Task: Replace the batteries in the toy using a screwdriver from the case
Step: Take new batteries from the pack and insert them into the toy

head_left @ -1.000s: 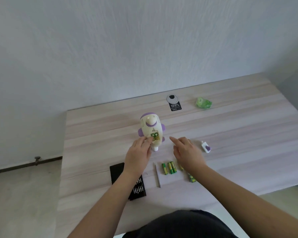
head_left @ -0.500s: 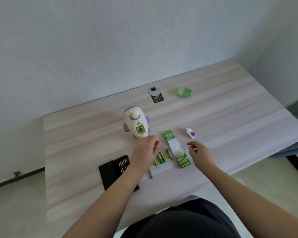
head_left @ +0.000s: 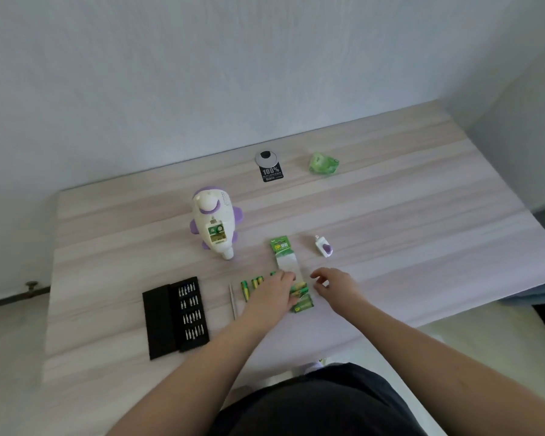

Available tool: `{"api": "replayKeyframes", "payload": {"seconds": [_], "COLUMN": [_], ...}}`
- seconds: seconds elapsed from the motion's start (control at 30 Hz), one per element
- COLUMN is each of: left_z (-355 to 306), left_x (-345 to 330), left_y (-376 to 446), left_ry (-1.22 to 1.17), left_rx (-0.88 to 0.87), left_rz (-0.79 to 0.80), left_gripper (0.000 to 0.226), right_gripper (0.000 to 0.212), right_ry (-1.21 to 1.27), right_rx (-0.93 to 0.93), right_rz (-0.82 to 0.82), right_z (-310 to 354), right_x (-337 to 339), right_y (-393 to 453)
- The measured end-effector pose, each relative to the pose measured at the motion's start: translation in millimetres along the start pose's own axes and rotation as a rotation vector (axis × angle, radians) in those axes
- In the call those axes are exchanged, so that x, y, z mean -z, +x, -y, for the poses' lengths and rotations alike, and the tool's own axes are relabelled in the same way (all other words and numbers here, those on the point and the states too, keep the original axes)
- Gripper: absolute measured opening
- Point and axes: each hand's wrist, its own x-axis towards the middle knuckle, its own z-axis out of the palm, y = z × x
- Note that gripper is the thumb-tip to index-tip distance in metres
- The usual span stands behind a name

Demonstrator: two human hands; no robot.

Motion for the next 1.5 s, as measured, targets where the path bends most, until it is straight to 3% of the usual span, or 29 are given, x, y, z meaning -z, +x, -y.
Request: {"api": "replayKeyframes", "payload": {"seconds": [0.23,0.53,0.87,1.27,1.5], "left_z": [-16,-20,-19,-22,-19], "left_x": [-16,-20,-20,-17,-20], "left_y": [13,13,14,19,18], "left_ry": [0.055,0.046,0.022,0.062,0.047], "left_rx": [0.12,0.174,0.214,0.243,0.264], "left_rz": [-0.002,-0.033,-0.01,0.015,0.012], "left_gripper": [0.063,0.068,0.067,0.071,0.078], "right_gripper": [0.028,0.033,0.033,0.021,0.014], "right_ry": [-0.194,-0.456,-0.581,-0.626,-0.352], "right_rx": [0.139,0.3,0.408,0.428,0.141], "right_rz": [0.132,0.227,0.243,0.257,0.31], "right_z": [1,13,20,18,-1], "right_x": [-2,2,9,7,33], "right_y": [15,28,42,41,35]}}
